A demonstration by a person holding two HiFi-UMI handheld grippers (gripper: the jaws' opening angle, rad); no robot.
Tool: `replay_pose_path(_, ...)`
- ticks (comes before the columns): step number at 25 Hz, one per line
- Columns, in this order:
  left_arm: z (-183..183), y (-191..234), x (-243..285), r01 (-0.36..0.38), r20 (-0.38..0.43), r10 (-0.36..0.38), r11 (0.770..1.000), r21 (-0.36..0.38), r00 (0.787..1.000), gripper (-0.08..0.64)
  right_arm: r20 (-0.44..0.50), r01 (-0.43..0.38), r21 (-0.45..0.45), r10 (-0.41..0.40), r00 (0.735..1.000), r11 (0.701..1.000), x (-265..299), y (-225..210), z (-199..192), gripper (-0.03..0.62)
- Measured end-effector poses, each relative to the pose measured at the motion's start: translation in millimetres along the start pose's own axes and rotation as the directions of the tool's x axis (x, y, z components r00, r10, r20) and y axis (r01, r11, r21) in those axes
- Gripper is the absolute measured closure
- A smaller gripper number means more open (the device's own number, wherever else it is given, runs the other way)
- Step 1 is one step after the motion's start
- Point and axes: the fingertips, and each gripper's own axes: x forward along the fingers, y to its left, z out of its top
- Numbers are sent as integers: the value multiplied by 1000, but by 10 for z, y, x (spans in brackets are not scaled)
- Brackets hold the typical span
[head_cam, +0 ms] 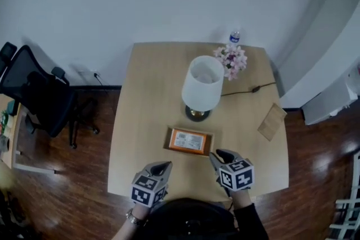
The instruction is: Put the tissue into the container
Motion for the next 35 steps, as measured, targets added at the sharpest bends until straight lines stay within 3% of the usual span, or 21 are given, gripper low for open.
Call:
replay_pose_path(4, -44, -71, 24, 23, -4, -23, 1000, 13, 1000, 572, -2, 78, 102, -78, 997, 992, -157, -107, -435, 585)
replay_pose_path(11, -108, -94, -14, 22, 10, -22, 1000, 14, 1000, 572, 42, 150, 165, -159, 986, 975, -449, -231, -644, 607)
replay_pose_path(35, -149, -250, -152, 3, 31, -4, 999, 42, 999, 572, 33, 116, 128, -121, 992, 985, -524, -43, -780, 609)
